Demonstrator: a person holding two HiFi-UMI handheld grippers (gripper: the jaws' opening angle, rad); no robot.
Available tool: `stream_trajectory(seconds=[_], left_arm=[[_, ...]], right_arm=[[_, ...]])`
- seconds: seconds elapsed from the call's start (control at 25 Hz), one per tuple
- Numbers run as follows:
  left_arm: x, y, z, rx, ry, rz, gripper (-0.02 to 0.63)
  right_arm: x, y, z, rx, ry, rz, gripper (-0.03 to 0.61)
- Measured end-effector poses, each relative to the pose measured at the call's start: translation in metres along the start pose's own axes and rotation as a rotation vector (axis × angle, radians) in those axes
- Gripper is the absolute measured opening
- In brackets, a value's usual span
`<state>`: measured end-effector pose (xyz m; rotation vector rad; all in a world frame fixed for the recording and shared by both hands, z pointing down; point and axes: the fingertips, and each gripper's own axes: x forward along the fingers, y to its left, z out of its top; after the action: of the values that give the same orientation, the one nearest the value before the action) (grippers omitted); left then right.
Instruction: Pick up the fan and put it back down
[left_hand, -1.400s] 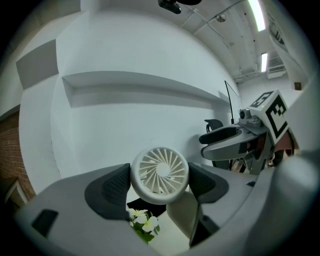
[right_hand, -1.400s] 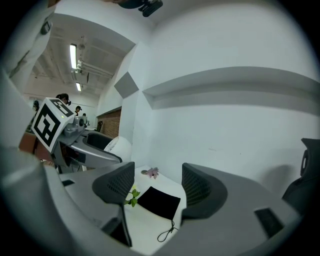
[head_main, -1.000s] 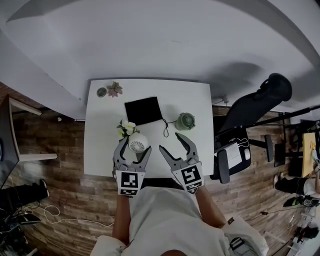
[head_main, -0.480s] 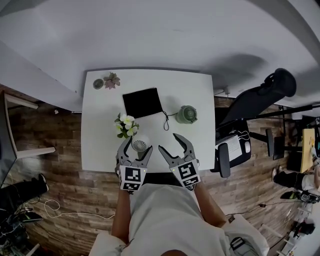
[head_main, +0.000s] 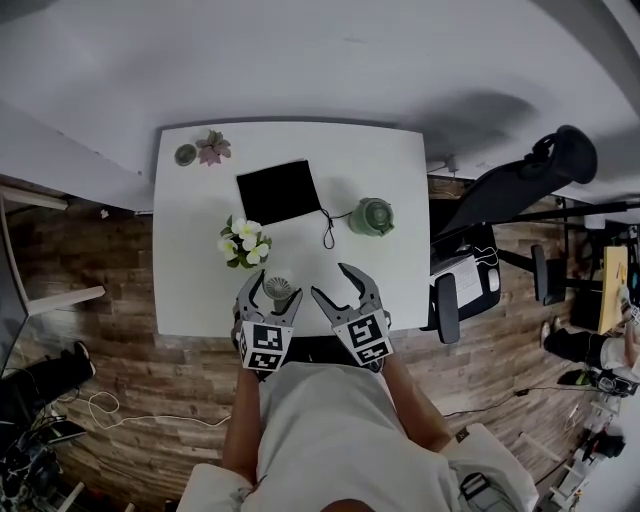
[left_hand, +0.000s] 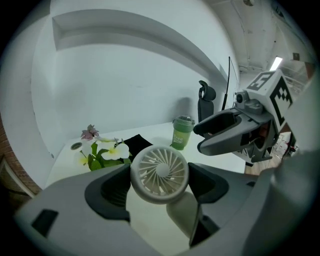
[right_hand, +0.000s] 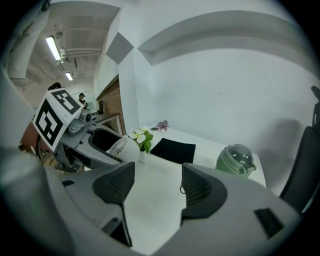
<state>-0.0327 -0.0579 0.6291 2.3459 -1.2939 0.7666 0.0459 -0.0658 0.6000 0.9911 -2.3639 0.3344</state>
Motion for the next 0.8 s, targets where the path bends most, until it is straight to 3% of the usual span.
stream_trajectory(seconds=[0.8], left_arm=[[0.044,-0.001,-0.066,-0.039,0.151,-0.032,0.359]], right_arm=[[0.033,0.014,-0.064,0.023,0.140,0.037,0.296]])
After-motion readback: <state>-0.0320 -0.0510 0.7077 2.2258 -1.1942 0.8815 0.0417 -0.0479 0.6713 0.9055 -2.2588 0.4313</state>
